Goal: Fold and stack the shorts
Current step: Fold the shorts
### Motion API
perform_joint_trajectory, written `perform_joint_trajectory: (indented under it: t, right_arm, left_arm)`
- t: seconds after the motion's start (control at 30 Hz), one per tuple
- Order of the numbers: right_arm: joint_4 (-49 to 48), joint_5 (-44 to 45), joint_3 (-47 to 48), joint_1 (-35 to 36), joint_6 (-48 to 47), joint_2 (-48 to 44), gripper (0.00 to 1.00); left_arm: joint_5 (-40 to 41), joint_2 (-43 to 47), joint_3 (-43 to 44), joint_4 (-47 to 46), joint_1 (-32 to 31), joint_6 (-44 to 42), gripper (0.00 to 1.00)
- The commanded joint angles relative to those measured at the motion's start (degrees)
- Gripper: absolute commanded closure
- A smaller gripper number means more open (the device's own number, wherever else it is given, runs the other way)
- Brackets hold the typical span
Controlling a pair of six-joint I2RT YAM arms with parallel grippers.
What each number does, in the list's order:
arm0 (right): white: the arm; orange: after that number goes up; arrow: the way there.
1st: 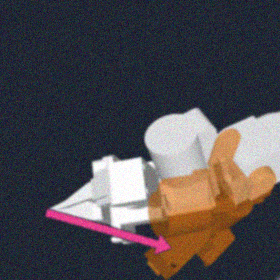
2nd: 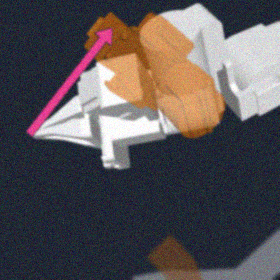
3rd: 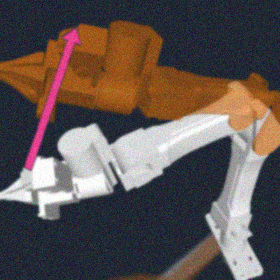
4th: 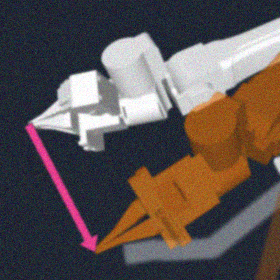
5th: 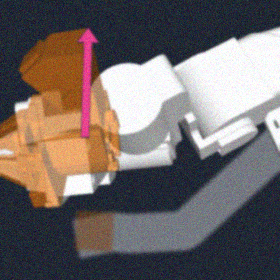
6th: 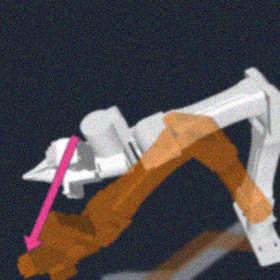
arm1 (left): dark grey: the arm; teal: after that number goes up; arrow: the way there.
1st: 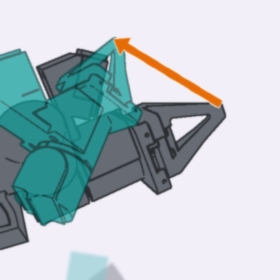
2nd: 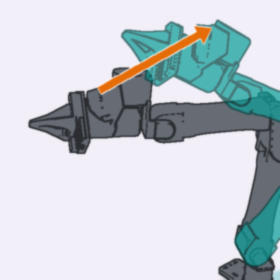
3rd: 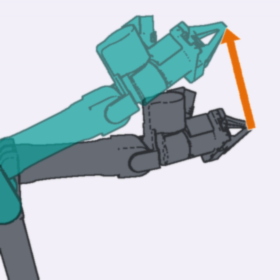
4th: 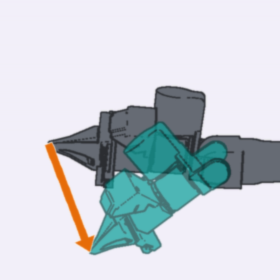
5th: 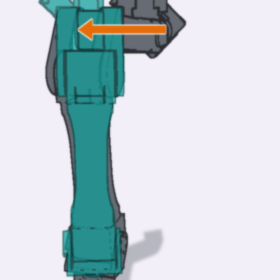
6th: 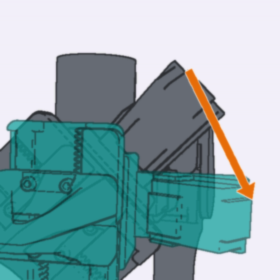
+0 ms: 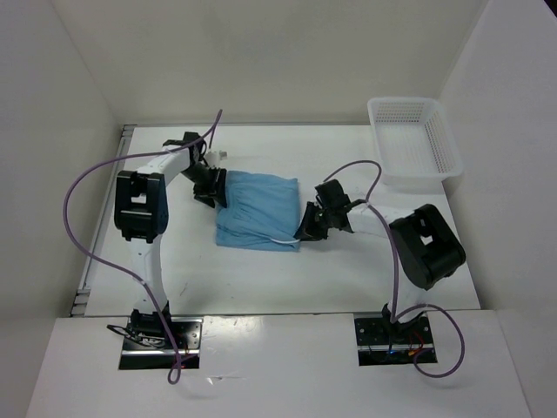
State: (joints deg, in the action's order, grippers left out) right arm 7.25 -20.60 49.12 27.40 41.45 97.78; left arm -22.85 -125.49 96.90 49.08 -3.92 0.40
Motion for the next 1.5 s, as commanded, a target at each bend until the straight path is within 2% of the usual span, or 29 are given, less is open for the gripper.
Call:
perform_joint_trajectory:
  t: [0.0,0.07,0.13,0.2,0.23,0.27,0.3,0.4,0.57,0.7,0.73,0.77,0.8,0.83,0.93,1.1,1.23,1.47]
  right_arm:
    - [1.80,1.16,-2.45,0.11,0.30,-4.69,0.74]
    - [4.52,3.45,-1.67,0.11,-1.28,-6.45,0.63]
    - [6.89,6.52,0.52,0.11,-2.60,-7.68,0.40]
    - [10.85,8.72,3.15,-0.41,-5.14,-10.58,0.28]
    - [14.08,11.35,4.04,-1.37,-6.02,-12.94,0.10]
    - [15.76,12.24,5.01,-2.17,-7.95,-14.18,0.03]
    - [17.43,12.86,7.02,-3.13,-9.01,-15.32,0.00]
    - [24.11,16.11,11.76,-7.09,-13.04,-19.02,0.00]
    - [34.49,19.63,20.65,-10.25,-20.61,-18.94,0.00]
    - [43.00,24.46,26.97,-10.26,-24.13,-17.71,0.00]
    - [44.07,25.42,27.51,-10.26,-25.01,-18.40,0.00]
    - [44.87,27.09,28.13,-10.78,-25.02,-19.02,0.00]
    - [45.48,27.80,28.13,-10.79,-25.71,-20.59,0.00]
    - [46.18,28.33,28.13,-10.79,-25.72,-21.57,0.00]
    - [46.19,27.81,28.13,-12.10,-25.72,-24.99,0.00]
    - [46.19,29.29,27.61,-14.21,-25.72,-28.08,0.00]
    - [46.19,31.05,28.13,-14.74,-25.72,-30.10,0.00]
    - [44.52,28.33,27.08,-14.74,-26.25,-32.12,0.00]
  left_arm:
    - [0.18,-1.95,3.11,-3.03,-0.64,-0.40,0.42]
    - [0.78,-2.48,3.82,-2.42,-0.65,-0.40,0.42]
    - [1.93,-1.69,2.51,-1.80,-0.65,-0.40,0.39]
    - [2.46,0.33,0.84,-1.79,-0.65,-0.40,0.35]
    - [3.16,2.25,-1.00,-1.27,0.05,-0.40,0.34]
    - [3.16,3.23,-1.71,-1.27,0.06,-0.40,0.29]
    - [3.16,4.19,-2.33,-1.27,0.75,-0.40,0.28]
    - [2.46,8.59,-3.56,0.14,1.37,-0.40,0.24]
    - [-1.39,15.97,-3.56,3.13,1.90,-0.40,0.17]
    - [-1.93,25.00,-4.09,0.50,6.20,-0.40,0.13]
    - [-1.32,26.86,-4.09,-1.86,9.60,-0.40,0.12]
    - [0.16,28.62,-3.57,-3.19,11.72,-0.40,0.10]
    - [1.05,32.20,-3.56,-5.72,14.09,-0.40,0.04]
    - [2.36,33.81,-3.56,-6.97,18.82,-0.40,0.01]
    - [9.20,38.38,-4.09,-9.00,24.38,-0.40,0.01]
    - [31.68,46.03,-9.44,-13.91,24.40,-0.40,0.01]
    - [30.51,49.46,-12.96,-13.92,24.40,-0.40,0.01]
    - [29.18,54.47,-16.31,-13.92,24.40,-0.40,0.01]
